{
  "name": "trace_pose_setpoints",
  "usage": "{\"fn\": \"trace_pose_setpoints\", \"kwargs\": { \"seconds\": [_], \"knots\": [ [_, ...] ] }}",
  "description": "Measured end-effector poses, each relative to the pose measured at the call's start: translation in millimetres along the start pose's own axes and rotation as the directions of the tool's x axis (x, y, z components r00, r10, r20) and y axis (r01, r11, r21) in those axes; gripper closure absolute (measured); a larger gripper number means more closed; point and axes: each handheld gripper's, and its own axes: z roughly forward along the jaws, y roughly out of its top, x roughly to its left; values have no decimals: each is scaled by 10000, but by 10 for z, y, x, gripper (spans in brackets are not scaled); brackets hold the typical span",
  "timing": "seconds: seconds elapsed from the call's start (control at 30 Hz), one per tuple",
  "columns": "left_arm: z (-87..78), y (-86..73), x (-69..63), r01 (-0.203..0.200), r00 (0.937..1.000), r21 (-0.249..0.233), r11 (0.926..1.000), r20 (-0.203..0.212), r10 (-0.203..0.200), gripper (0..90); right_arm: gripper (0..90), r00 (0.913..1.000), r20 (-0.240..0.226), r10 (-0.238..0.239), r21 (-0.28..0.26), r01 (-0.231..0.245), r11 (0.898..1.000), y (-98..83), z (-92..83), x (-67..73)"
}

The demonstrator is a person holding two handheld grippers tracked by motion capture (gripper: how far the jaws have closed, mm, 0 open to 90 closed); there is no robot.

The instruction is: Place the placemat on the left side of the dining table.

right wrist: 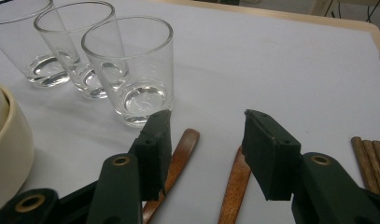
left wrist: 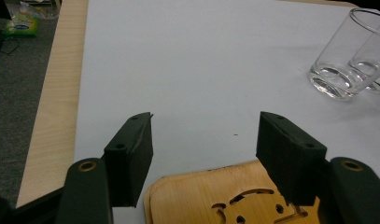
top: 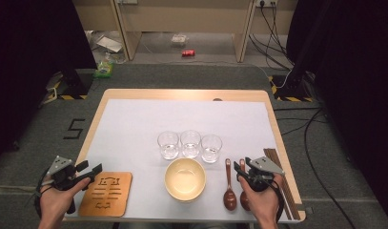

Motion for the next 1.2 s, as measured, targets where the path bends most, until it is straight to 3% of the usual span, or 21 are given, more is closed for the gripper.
{"fn": "trace_pose_setpoints", "kwargs": {
  "seconds": [0.33,0.57,0.83,1.2],
  "knots": [
    [-64,1,7,-70,9998,-72,9999,-159,68,330,516,9995,-258,-176,-269,169,9995,90,-25,53],
    [-115,-30,0,32,9996,-37,10000,291,-31,317,513,9953,-684,-686,-774,633,9950,302,-60,268],
    [-188,-46,55,117,9997,-60,9999,205,-116,312,511,9848,-1346,-1095,-1044,958,9899,509,-4,582],
    [-187,-58,65,134,9995,14,9999,273,-134,311,503,9663,-2095,-1498,-1127,1283,9853,688,137,884]
  ]
}}
